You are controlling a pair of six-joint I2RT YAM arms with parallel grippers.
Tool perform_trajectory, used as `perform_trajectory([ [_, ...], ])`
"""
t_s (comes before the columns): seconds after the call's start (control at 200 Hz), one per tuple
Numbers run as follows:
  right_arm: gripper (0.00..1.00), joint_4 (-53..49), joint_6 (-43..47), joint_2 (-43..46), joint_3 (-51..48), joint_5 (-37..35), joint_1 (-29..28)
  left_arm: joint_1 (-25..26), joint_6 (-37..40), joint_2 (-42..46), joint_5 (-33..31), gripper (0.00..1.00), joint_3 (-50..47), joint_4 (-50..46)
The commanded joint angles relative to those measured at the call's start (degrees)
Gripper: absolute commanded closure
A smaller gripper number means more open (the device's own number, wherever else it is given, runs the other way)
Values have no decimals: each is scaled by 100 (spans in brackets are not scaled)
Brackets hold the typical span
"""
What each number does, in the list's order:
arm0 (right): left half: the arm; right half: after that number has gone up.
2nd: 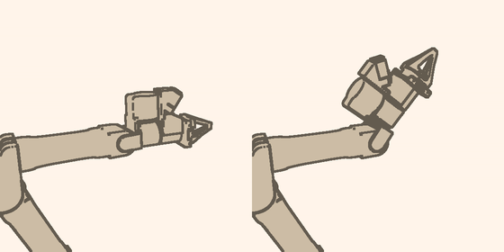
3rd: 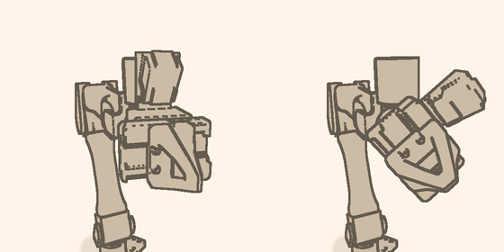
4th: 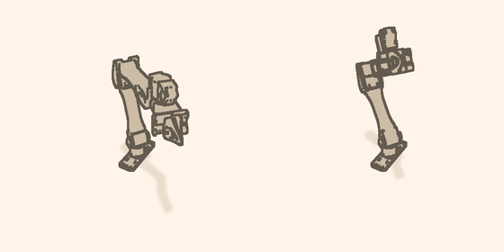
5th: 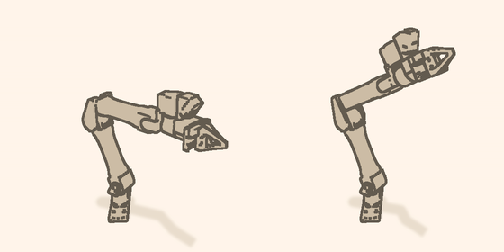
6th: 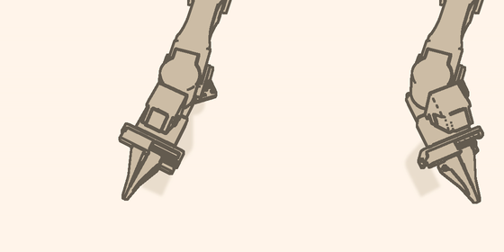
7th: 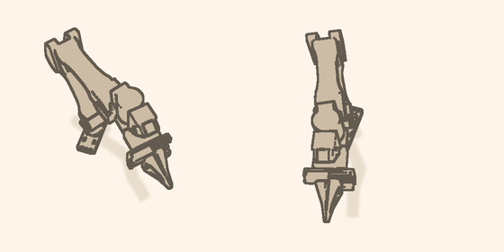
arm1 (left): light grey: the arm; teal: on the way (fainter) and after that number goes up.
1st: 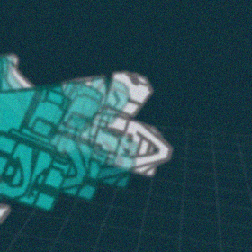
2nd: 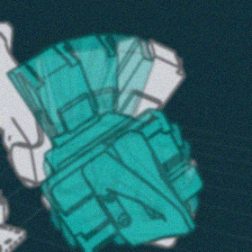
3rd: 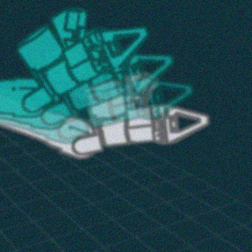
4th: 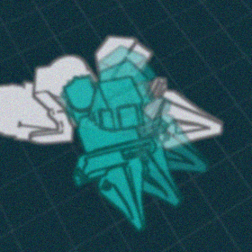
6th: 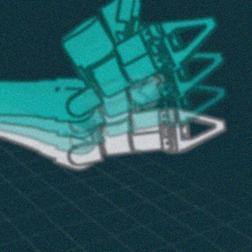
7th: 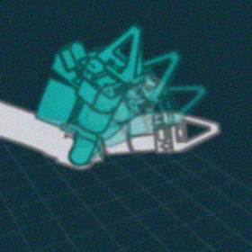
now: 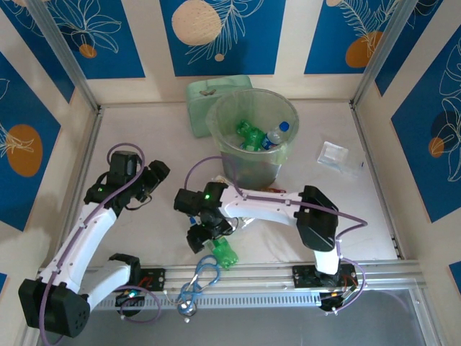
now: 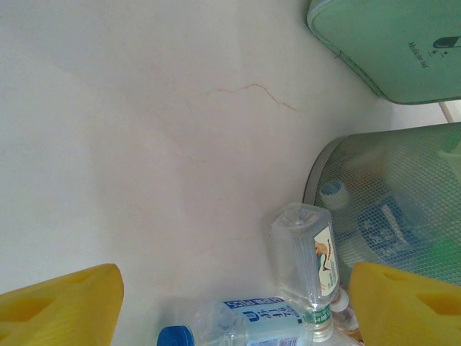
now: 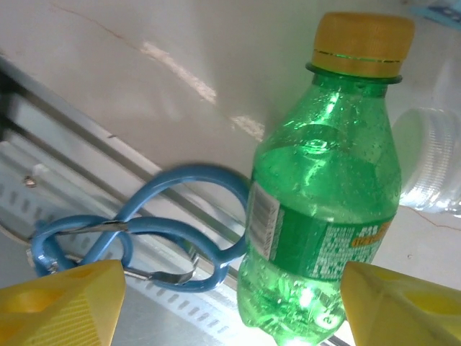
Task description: Put the plastic bottles in the bin
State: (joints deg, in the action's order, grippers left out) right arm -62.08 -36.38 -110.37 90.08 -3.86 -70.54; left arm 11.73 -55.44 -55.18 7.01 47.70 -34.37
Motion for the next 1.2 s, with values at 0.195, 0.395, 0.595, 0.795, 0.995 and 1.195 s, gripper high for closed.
perform_trajectory([
  [0.195, 21, -432, -49, -627, 338, -78, -101, -118, 122, 208, 143, 18, -37, -57],
  [0.395, 20, -701, 17, -1066, 756, -230, -94, -118, 79, 235, 126, 18, -85, -1],
  [0.595, 19, -832, -51, -1139, 854, -399, -92, -119, -19, 250, 134, 18, -182, 79],
  [0.795, 19, -860, -150, -861, 785, -570, -98, -129, -61, 249, 91, 18, -243, 148],
  [0.995, 20, -980, -232, -795, 672, -642, -100, -135, -89, 244, 93, 19, -253, 172],
  [1.195, 20, -901, -240, -735, 539, -600, -122, -135, -104, 306, 33, 19, -311, 150],
])
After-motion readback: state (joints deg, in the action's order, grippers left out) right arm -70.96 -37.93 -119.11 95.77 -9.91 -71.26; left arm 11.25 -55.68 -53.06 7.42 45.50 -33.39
